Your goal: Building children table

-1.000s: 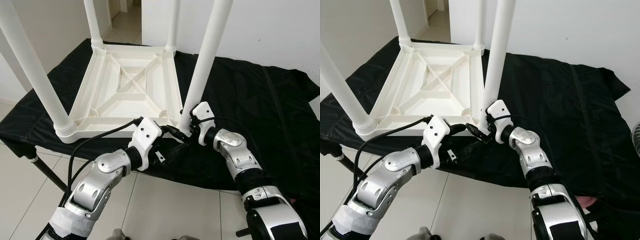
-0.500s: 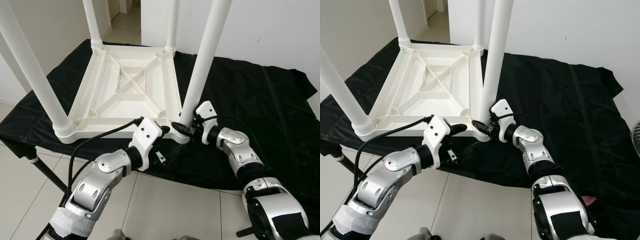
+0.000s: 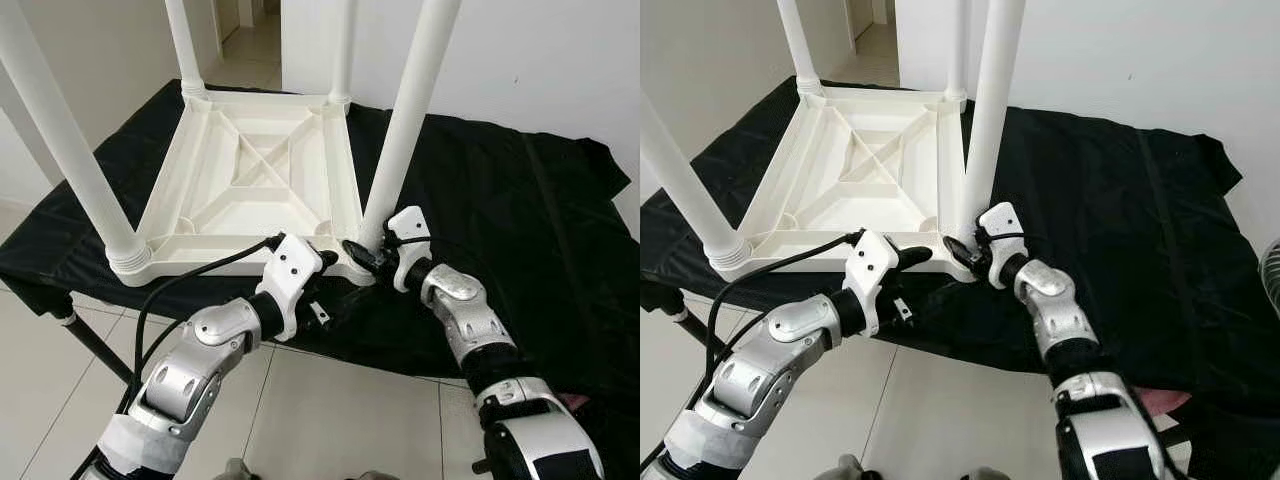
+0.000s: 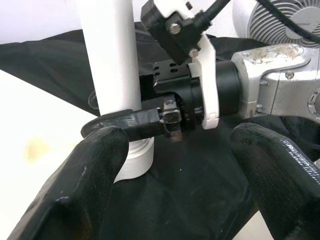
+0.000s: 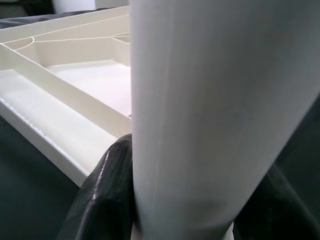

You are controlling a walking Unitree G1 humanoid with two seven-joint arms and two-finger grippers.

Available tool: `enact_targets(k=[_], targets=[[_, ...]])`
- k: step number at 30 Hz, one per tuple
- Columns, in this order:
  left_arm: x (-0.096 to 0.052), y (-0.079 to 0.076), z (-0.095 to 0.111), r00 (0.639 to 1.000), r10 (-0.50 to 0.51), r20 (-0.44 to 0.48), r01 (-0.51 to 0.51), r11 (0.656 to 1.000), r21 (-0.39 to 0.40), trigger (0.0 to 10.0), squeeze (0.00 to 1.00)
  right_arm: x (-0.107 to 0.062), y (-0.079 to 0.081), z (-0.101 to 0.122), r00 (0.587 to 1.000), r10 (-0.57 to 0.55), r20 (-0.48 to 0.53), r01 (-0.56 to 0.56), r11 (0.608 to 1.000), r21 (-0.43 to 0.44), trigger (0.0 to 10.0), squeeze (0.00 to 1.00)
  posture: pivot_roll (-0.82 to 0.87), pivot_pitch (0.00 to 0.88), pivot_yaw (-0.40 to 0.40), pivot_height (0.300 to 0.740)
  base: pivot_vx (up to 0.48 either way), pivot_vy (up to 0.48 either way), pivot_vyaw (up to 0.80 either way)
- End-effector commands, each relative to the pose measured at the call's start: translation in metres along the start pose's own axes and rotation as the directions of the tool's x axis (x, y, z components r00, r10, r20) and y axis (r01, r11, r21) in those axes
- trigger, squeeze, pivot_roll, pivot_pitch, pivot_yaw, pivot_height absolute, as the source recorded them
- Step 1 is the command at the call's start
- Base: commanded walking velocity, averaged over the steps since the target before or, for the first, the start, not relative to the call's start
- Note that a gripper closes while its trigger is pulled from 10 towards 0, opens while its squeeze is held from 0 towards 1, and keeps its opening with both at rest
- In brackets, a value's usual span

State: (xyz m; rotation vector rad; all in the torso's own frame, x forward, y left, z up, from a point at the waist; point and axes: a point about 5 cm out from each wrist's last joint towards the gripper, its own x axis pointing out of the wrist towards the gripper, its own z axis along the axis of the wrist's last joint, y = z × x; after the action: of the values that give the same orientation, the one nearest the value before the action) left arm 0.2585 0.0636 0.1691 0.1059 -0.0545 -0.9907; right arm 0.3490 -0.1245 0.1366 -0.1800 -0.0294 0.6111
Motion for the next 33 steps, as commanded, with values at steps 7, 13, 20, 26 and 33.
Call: enact_targets(k=[7,13,20,26,33], targets=[[0.000,-0.003,-0.001,0.999,-0.034,-0.005,0.034,0.999,0.005,10.0,0.00,-0.004,0.026,0.008,0.935,-0.350,0.052,0.348,0.936,0.045,10.0,0.00,-0.07,0.020,-0.015,0.740,0.000,0.000,0.00],[0.000,-0.001,0.001,1.000,-0.027,-0.002,0.027,1.000,0.010,10.0,0.00,-0.006,0.046,0.008,0.890,-0.455,0.031,0.450,0.887,0.108,10.0,0.00,-0.07,0.032,-0.008,0.740,0.000,0.000,0.00],[-0.002,0.002,0.003,1.000,-0.019,-0.001,0.019,1.000,0.008,10.0,0.00,-0.009,0.044,0.016,0.879,-0.475,0.031,0.468,0.874,0.127,10.0,1.00,-0.07,0.055,0.004,0.740,0.000,0.000,0.00],[-0.003,0.001,0.002,1.000,-0.023,-0.007,0.023,1.000,0.007,10.0,0.00,-0.011,0.047,0.020,0.887,-0.460,0.042,0.452,0.883,0.122,10.0,1.00,-0.07,0.055,0.004,0.740,0.000,0.000,0.00],[-0.003,0.002,0.003,1.000,-0.021,-0.001,0.021,1.000,0.003,10.0,0.00,-0.021,0.026,0.018,0.951,-0.302,0.059,0.293,0.948,0.126,10.0,0.83,-0.08,0.045,0.006,0.740,0.000,0.000,0.00]])
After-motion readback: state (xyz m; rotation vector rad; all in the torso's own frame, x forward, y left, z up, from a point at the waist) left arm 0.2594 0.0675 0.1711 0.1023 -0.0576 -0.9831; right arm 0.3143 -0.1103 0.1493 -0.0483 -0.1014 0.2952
